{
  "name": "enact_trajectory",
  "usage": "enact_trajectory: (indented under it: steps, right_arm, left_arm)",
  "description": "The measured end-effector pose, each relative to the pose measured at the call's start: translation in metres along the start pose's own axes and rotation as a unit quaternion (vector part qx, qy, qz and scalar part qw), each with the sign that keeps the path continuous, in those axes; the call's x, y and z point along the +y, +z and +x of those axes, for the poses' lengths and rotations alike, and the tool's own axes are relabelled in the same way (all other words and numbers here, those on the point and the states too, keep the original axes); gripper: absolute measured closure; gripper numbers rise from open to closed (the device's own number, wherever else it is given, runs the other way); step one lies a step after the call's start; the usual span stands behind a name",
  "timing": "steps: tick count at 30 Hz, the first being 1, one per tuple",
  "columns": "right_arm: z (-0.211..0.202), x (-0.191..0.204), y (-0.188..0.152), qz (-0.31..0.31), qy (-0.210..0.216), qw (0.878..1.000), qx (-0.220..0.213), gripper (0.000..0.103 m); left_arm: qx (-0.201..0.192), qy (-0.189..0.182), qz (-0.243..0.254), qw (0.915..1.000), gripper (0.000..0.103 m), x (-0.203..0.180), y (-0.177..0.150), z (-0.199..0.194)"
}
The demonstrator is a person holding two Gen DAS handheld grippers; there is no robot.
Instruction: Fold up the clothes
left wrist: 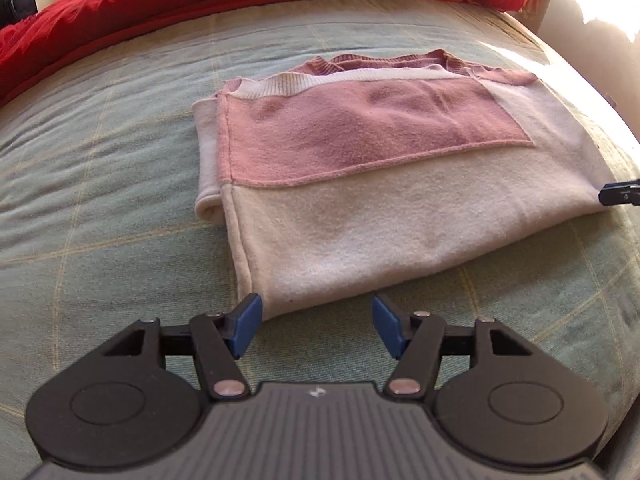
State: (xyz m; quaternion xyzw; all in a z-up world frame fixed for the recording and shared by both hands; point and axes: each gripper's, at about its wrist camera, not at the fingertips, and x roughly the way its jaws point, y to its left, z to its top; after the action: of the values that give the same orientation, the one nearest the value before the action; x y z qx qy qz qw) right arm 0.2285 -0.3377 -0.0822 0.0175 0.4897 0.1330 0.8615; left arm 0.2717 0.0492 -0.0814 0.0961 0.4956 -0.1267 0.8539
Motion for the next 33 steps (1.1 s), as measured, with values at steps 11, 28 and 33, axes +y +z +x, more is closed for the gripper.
enact_trajectory:
  steps: [11,28,33]
  right_arm:
    - [0.008,0.094,0.001,-0.316,-0.081,0.945,-0.005,0.051]
    - [0.058,0.103,-0.023,-0.462,-0.161,0.872,-0.017,0.033]
    - [0.063,0.095,-0.020,-0.488,-0.192,0.851,-0.018,0.033]
  left_arm:
    - [-0.078,0.146,0.403,0.9002,0.038,-0.075,-0.031,-0.001]
    - [-0.089,0.203,0.552,0.8040,0.034,-0.090,-0.038,0.065]
    - [-0.099,0.209,0.551,0.8017,0.033,-0.083,-0.030,0.073]
